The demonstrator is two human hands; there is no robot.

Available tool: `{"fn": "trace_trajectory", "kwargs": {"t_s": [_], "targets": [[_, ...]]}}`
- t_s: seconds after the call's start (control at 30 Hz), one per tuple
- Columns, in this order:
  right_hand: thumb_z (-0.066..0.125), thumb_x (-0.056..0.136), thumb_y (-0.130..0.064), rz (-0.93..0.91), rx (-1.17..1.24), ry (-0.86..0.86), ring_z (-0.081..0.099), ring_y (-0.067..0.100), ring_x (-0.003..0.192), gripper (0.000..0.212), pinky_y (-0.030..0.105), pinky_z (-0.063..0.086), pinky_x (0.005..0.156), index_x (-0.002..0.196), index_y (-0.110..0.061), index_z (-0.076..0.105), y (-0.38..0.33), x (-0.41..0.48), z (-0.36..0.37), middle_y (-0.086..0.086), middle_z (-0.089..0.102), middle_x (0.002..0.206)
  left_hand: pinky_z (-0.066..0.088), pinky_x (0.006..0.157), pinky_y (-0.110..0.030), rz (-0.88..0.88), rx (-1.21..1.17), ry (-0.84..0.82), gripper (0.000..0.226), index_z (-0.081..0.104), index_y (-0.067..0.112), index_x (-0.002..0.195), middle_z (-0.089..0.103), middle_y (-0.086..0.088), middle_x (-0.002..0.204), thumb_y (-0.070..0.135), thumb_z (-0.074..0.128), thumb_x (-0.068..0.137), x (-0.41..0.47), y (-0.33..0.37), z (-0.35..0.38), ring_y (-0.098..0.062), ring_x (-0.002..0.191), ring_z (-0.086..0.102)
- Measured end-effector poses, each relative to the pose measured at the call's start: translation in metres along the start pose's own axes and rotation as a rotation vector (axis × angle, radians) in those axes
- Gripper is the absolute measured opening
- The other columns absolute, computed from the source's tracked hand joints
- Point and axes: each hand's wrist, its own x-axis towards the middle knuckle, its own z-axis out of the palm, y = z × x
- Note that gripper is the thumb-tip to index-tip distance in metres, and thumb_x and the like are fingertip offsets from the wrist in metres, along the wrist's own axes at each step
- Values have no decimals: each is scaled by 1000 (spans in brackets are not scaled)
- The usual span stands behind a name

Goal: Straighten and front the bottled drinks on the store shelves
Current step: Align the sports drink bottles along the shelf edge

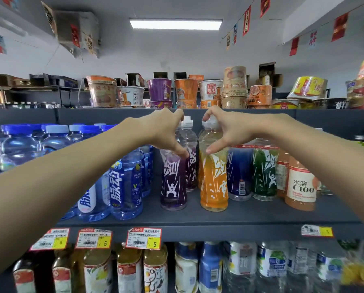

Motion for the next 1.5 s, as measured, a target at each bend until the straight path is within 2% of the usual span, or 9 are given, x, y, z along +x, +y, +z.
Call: {"fn": "trace_trajectory", "kwargs": {"t_s": [0.1,0.17,0.23,0.37,0.57,0.93,1.23,1.4,1.5], "targets": [[86,71,-51,4,-19,-20,57,13,101,95,34,43,86,142,-29,26,4,-1,-3,6,52,131,54,85,-45,-43,8,-8,124,28,17,142,56,-8,117,85,75,50,-1,-2,3,-28,98,57],[86,69,-58,-23,-42,30,54,18,115,101,33,42,95,145,-27,26,6,-3,-1,5,45,146,50,99,-46,-11,-61,-60,132,20,24,147,42,-11,140,81,79,44,-1,-5,2,-31,118,54],[85,64,-65,-57,-57,106,48,22,127,111,30,37,99,148,-25,24,7,-4,6,2,44,149,46,105,-44,34,-83,-96,131,20,28,147,31,-5,144,73,86,43,-1,-6,3,-29,125,48],[89,64,-56,-65,2,142,56,12,86,99,22,38,67,135,-29,26,6,-2,20,-8,54,93,50,90,-35,31,-30,-76,117,34,26,137,34,1,123,71,89,44,1,-7,4,-23,107,51],[90,62,-53,-16,-11,114,56,15,78,93,30,37,60,127,-29,28,11,-6,14,2,57,83,54,89,-38,-19,40,-138,112,37,23,129,36,-5,122,73,89,43,0,-10,-3,-23,100,53],[86,52,-70,153,-127,162,58,14,82,97,35,45,62,121,-35,27,26,-42,2,-2,58,93,54,92,-43,-102,128,-246,117,36,26,124,37,-1,111,79,84,31,-1,-18,-10,-18,94,50],[78,52,-82,271,-384,169,58,32,114,124,46,54,87,145,-19,25,21,-53,-5,10,53,136,48,79,-32,-95,137,-245,115,37,24,128,36,-2,116,77,85,37,-2,-18,-11,-15,92,48],[63,60,-91,143,-481,283,50,30,126,115,44,47,94,147,-22,35,15,-47,-10,10,43,146,49,97,-41,-49,187,-211,127,39,27,141,39,-1,132,93,67,36,3,-16,-19,-18,110,47],[59,70,-86,99,-530,278,49,30,125,100,46,46,98,144,-21,40,7,-33,-12,11,48,142,45,105,-45,-23,122,-200,113,40,27,143,38,-1,143,85,72,51,12,-11,-23,-21,118,46]]}}
